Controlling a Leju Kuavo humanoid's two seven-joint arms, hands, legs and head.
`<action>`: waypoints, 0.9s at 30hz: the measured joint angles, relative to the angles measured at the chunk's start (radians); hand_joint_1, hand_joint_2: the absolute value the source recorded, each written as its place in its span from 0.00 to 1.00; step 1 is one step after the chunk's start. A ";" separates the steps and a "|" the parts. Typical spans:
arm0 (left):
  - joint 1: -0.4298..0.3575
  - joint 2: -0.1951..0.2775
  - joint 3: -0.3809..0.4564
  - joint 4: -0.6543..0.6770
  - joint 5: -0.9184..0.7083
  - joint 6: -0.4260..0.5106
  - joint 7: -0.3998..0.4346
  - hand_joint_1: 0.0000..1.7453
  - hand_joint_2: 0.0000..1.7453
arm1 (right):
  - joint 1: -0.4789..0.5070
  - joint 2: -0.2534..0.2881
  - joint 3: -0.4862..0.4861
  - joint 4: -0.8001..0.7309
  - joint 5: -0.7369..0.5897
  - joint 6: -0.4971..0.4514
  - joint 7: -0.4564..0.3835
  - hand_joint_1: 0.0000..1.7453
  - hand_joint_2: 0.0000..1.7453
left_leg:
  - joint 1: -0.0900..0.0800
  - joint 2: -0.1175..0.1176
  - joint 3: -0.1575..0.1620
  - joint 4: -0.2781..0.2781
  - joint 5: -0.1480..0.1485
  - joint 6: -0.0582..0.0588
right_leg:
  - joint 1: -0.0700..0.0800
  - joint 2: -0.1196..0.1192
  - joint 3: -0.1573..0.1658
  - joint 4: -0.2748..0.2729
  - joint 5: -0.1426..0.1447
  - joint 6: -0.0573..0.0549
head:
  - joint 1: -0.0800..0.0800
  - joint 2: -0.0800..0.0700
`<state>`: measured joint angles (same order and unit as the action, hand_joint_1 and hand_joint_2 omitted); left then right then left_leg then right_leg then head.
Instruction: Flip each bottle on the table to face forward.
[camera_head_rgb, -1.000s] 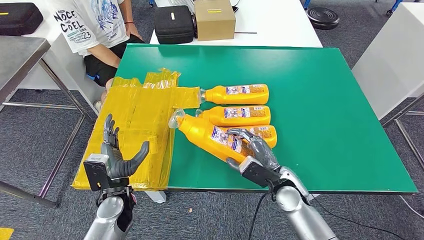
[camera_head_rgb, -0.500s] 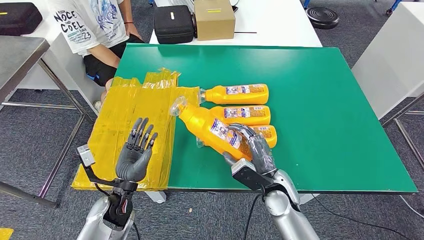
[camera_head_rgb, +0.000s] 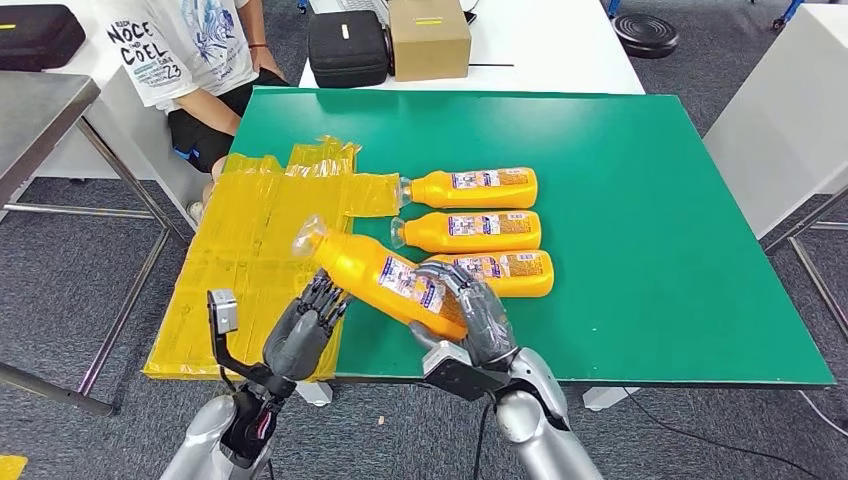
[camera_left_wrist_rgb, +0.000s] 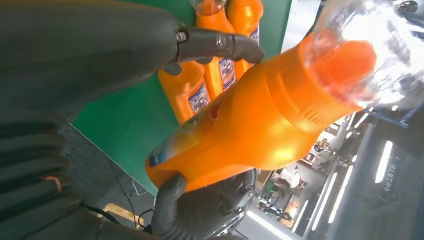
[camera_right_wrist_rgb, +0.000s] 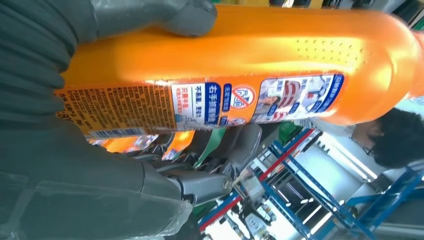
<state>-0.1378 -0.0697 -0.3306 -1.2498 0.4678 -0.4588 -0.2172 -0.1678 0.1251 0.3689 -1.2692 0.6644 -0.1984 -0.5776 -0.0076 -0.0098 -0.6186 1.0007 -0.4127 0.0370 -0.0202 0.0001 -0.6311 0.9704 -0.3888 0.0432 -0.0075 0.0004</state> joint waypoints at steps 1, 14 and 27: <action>-0.005 0.001 -0.002 0.005 -0.003 0.000 0.000 0.00 0.00 | -0.005 0.003 0.004 0.010 -0.002 0.000 -0.003 1.00 1.00 | 0.000 0.000 0.000 0.000 0.000 0.000 | 0.000 0.000 0.000 0.000 0.000 0.000 | 0.000 0.000; -0.089 0.007 -0.017 0.091 -0.097 0.017 -0.053 0.00 1.00 | -0.067 0.042 0.079 0.115 -0.018 0.014 -0.032 1.00 1.00 | 0.000 0.000 0.000 0.000 0.000 0.000 | 0.000 0.000 0.000 0.000 0.000 0.000 | 0.000 0.000; -0.179 0.005 -0.018 0.171 -0.211 0.126 -0.160 0.00 1.00 | -0.088 0.063 0.123 0.175 -0.070 0.037 -0.036 1.00 1.00 | 0.000 0.000 0.000 0.000 0.000 0.000 | 0.000 0.000 0.000 0.000 0.000 0.000 | 0.000 0.000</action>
<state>-0.3169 -0.0651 -0.3487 -1.0793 0.2564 -0.3324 -0.3774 -0.2555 0.1883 0.4919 -1.0943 0.5943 -0.1614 -0.6137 -0.0077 -0.0097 -0.6187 1.0009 -0.4124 0.0368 -0.0203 0.0002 -0.6314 0.9706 -0.3886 0.0432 -0.0075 0.0004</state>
